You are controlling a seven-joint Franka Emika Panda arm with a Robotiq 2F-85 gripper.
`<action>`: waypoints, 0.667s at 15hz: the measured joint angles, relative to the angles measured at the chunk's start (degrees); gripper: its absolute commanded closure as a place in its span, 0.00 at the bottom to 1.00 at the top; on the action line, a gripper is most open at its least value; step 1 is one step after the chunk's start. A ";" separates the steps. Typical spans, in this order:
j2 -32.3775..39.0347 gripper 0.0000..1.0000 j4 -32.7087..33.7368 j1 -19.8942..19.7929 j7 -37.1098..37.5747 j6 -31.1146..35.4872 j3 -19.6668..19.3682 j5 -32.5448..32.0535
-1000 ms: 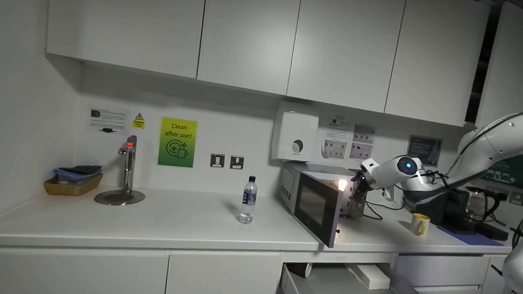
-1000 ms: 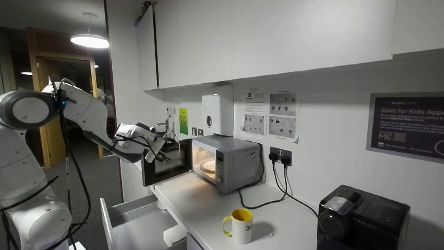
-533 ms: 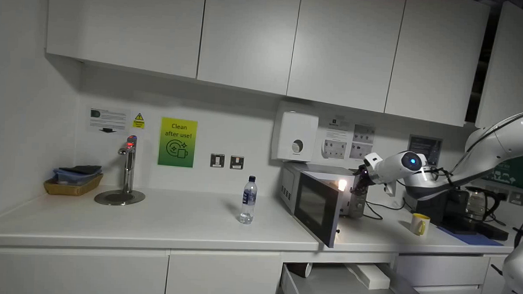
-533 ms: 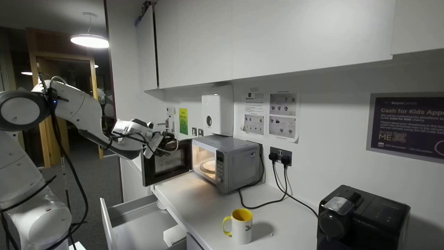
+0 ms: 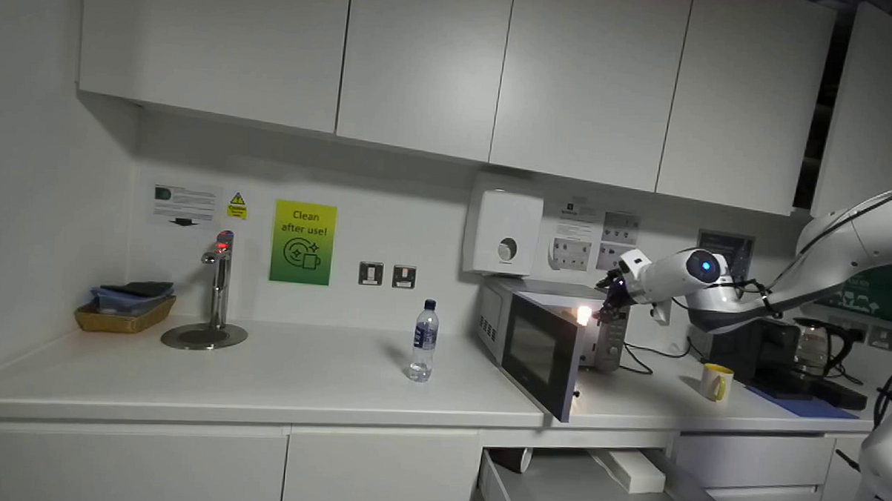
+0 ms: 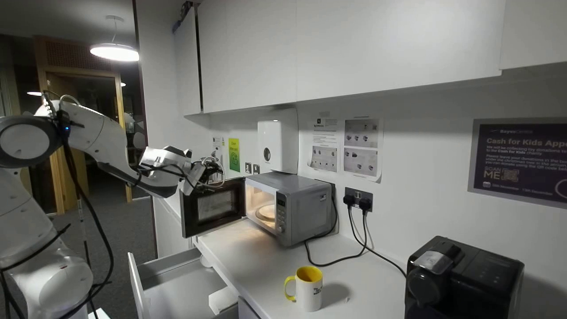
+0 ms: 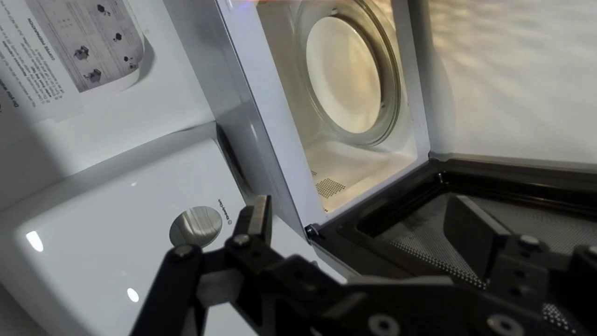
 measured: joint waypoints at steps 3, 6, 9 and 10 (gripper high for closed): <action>-0.01 0.00 1.24 1.30 -0.04 0.11 0.03 4.18; -0.04 0.00 2.35 2.48 -0.04 0.08 0.04 10.10; -0.28 0.00 3.09 3.20 0.06 0.00 0.04 15.39; -0.47 0.00 3.25 3.37 0.15 0.00 0.04 16.67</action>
